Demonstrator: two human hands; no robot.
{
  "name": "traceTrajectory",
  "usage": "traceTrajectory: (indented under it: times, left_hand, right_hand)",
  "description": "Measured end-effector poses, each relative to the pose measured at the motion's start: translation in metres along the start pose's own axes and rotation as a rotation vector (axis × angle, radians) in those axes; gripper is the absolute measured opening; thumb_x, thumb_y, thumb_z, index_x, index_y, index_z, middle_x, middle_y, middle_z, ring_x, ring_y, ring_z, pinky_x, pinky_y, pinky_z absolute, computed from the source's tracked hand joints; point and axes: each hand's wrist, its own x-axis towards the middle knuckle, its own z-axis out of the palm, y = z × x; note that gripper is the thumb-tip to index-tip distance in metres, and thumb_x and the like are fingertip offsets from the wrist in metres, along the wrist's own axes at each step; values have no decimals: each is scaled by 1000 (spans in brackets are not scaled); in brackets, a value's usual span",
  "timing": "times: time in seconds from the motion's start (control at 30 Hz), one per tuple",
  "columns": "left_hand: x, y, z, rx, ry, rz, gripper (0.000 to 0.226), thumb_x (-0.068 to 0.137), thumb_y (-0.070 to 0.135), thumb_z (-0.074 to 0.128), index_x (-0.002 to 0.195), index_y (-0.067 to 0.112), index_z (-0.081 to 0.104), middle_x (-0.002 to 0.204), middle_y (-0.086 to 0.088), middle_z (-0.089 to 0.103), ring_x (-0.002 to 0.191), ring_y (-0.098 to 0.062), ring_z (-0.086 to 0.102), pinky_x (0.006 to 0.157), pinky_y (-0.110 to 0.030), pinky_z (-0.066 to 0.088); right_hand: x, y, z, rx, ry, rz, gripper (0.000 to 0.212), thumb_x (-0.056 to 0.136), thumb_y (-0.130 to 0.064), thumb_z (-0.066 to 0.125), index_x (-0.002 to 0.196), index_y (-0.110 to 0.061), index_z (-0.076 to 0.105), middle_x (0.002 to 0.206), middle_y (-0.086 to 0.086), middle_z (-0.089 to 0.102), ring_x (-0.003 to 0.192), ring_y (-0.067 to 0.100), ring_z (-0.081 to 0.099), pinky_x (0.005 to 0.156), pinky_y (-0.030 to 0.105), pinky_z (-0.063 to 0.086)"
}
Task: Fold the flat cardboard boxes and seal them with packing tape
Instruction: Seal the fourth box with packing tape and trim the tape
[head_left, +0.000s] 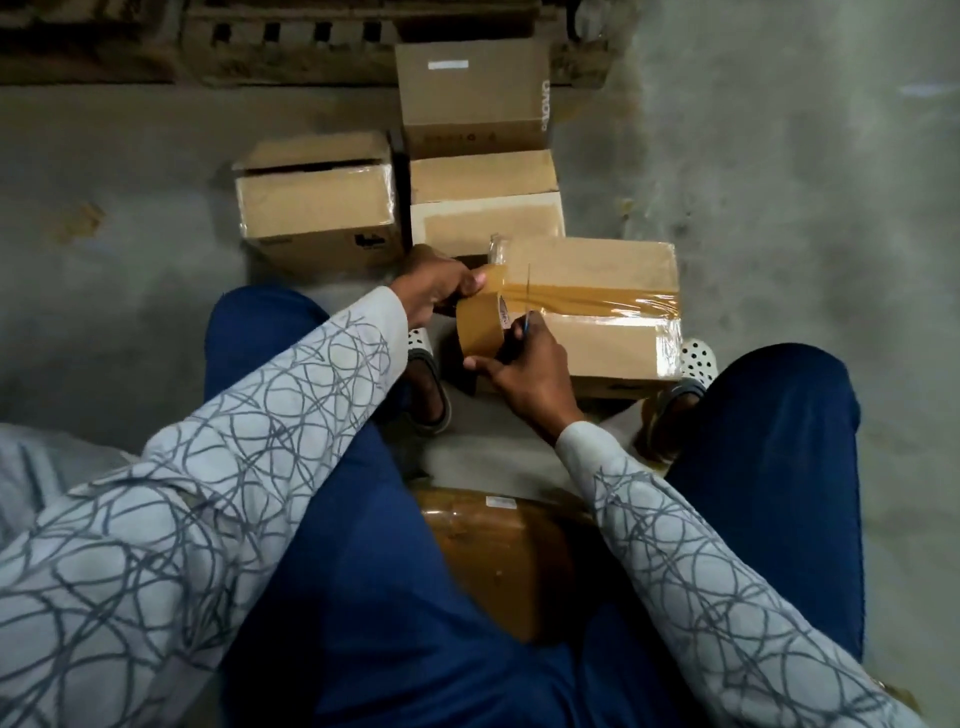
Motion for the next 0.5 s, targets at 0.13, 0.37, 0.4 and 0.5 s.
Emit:
traceTrajectory:
  times: [0.13, 0.37, 0.4, 0.5]
  left_hand:
    - [33, -4, -8, -142, 51, -50, 25, 87, 10, 73, 108, -1, 66, 95, -1, 66, 85, -10, 62, 89, -32, 52]
    - [101, 6, 7, -71, 51, 21, 12, 84, 20, 78, 89, 13, 70, 102, -4, 72, 91, -14, 64, 77, -20, 55]
    - [113, 9, 11, -72, 70, 29, 11, 83, 24, 79, 81, 18, 70, 95, -2, 73, 89, -15, 66, 78, -24, 57]
    - [148, 6, 17, -100, 167, 10, 10, 82, 28, 80, 79, 21, 72, 89, 1, 74, 88, -17, 69, 79, -31, 59]
  right_hand:
    - [14, 5, 21, 32, -44, 90, 54, 65, -46, 88, 100, -24, 52, 94, -4, 64, 88, 19, 64, 80, 46, 57]
    - [44, 22, 43, 144, 87, 222, 49, 58, -64, 75, 75, -35, 38, 77, 0, 63, 73, 28, 69, 67, 52, 57]
    - [48, 24, 43, 136, 104, 235, 51, 58, -64, 74, 75, -33, 38, 77, 0, 63, 73, 28, 69, 68, 52, 57]
    - [57, 30, 42, 87, 125, 264, 51, 68, -53, 81, 75, -28, 37, 76, -1, 60, 74, 25, 66, 72, 47, 56]
